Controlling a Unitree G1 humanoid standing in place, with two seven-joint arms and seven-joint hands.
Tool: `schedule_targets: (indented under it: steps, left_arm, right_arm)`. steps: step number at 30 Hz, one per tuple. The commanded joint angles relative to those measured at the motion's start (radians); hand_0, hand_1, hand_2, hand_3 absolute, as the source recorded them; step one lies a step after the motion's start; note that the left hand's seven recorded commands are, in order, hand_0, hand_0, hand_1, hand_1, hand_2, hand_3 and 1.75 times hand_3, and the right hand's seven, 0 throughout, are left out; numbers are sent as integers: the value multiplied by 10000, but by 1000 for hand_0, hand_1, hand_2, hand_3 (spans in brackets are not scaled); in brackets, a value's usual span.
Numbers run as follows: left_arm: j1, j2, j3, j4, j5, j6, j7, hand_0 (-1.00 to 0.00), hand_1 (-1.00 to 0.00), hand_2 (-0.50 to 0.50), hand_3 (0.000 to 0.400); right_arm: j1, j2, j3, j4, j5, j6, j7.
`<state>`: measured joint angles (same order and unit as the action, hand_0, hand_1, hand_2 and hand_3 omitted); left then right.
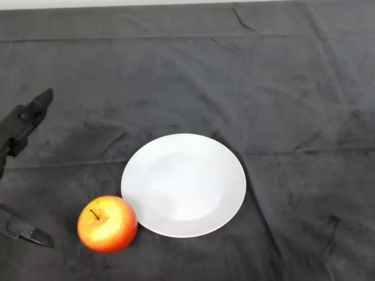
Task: Move the apple to the plate
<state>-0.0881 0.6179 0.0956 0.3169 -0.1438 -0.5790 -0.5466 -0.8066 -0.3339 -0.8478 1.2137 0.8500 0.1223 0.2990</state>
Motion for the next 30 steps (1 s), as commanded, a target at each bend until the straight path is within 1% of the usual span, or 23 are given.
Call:
schedule_targets:
  steps: [1, 10, 21, 24, 30]
  left_arm:
    - [227, 308, -139, -595, 261, 83, -108, 0, 0, 0, 0]
    - [10, 102, -453, -471, 875, 105, 55, 0, 0, 0, 0]
    - [-259, -445, -1098, -528, 1881, 293, 524, 0, 0, 0, 0]
    - [-351, -539, -1254, -514, 2009, 311, 544, 0, 0, 0, 0]
    - [-534, -558, -1393, -252, 2022, 127, 450, 0, 0, 0, 0]
  right_arm:
    - [-193, -183, -145, -313, 106, -47, 1]
    - [-185, -176, -139, -335, 107, -41, -10]
    - [-175, -168, -132, -360, 109, -35, -23]
    - [-173, -165, -130, -367, 110, -34, -26]
    - [-169, -163, -126, -377, 111, -31, -31]
